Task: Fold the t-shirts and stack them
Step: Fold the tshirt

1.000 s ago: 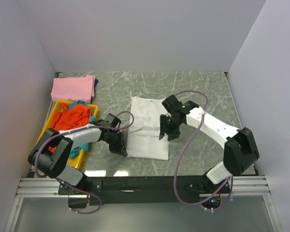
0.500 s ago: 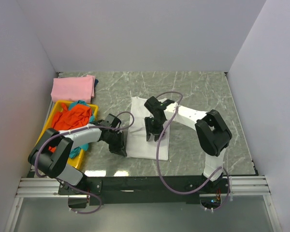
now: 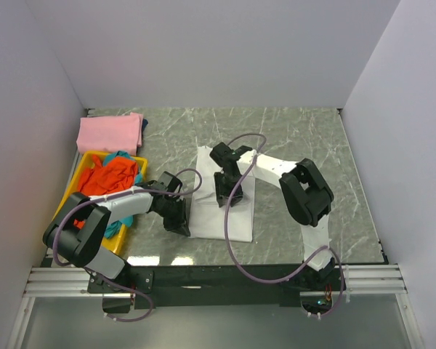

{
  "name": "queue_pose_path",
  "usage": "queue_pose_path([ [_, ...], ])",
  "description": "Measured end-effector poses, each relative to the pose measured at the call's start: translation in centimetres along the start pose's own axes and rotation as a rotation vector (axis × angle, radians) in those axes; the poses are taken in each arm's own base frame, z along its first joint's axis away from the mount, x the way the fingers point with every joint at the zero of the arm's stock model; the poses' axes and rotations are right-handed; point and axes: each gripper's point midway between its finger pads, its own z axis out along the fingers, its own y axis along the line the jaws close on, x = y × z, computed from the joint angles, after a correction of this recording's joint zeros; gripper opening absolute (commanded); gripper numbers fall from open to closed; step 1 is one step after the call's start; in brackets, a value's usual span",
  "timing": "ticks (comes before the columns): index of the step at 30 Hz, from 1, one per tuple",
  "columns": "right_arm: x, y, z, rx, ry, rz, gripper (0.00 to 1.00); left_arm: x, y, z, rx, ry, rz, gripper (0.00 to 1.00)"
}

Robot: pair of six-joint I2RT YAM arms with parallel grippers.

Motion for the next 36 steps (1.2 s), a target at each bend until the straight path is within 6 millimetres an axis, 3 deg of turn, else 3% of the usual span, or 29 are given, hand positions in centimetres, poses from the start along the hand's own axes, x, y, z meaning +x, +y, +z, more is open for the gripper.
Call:
queue_pose_path([
  [9,-3.9,-0.2,-1.9,0.044,-0.125,0.026,0.52,0.0,0.1,0.0,-0.001,0.002,0.01,0.0],
  [16,-7.2,-2.2,-3.2,0.057,-0.196,0.101,0.53,0.1,0.2,0.1,-0.004,0.007,0.018,0.0],
  [23,-7.9,-4.6,-4.0,0.063,-0.215,0.168,0.54,0.0,0.2,0.1,-0.008,0.015,0.021,0.0],
  [27,-6.0,-5.9,-5.0,0.052,-0.213,0.176,0.54,0.1,0.2,0.2,-0.009,0.021,0.025,0.0],
  [32,0.3,-7.1,-6.1,-0.012,-0.151,0.149,0.54,0.1,0.1,0.3,-0.006,0.029,0.026,0.0],
  [36,5.5,-7.7,-4.7,-0.077,-0.051,0.139,0.53,0.2,0.1,0.3,-0.001,0.036,0.03,0.0],
])
